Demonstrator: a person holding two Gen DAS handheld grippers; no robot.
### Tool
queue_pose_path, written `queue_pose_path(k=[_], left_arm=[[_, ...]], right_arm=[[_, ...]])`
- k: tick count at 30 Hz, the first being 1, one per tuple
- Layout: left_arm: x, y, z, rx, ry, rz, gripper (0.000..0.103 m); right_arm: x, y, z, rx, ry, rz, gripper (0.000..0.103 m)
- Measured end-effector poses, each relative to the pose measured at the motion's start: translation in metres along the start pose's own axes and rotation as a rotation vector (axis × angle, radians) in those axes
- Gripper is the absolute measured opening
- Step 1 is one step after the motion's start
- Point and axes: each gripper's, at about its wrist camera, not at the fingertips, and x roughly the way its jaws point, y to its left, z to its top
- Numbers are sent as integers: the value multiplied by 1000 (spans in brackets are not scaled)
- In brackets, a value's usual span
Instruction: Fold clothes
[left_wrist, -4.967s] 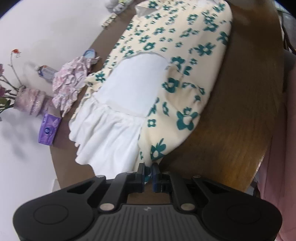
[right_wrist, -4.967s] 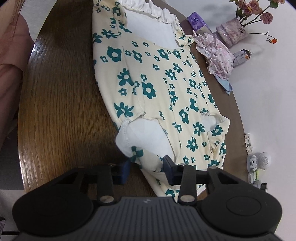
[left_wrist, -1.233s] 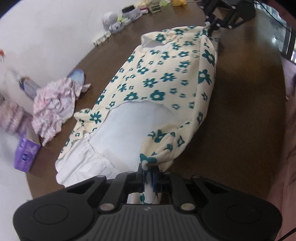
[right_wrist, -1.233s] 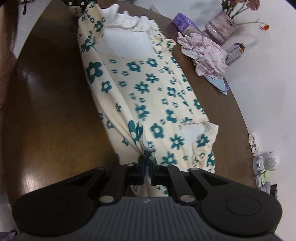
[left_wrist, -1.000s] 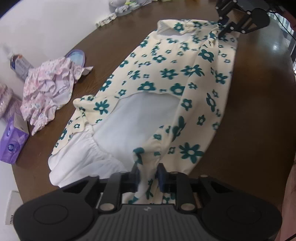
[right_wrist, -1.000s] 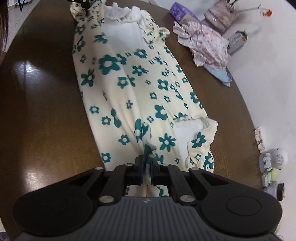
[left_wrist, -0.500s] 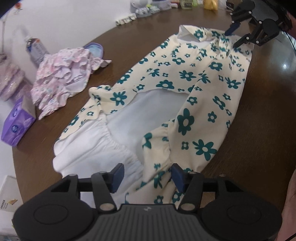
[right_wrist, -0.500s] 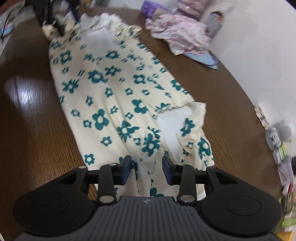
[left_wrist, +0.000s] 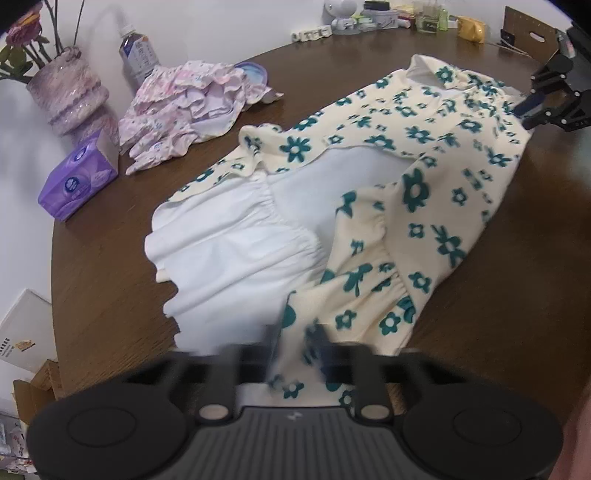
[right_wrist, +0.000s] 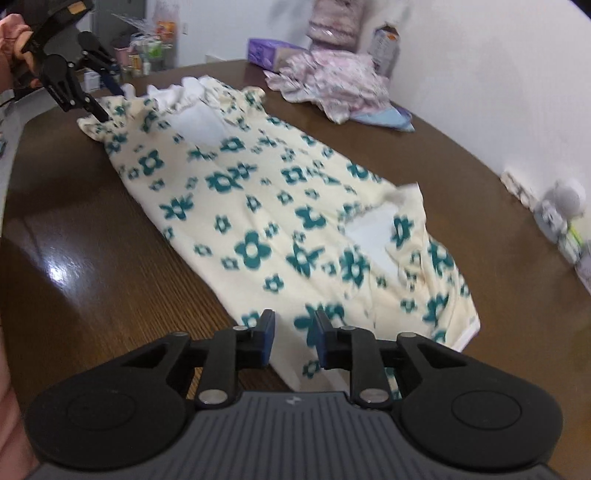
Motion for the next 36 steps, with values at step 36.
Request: queue_pose_path(k=[36], left_arm=[[28,-83,21,-375,-363,-58,50]], right_arm=[[-21,-5,-40,492,-295,-198,26]])
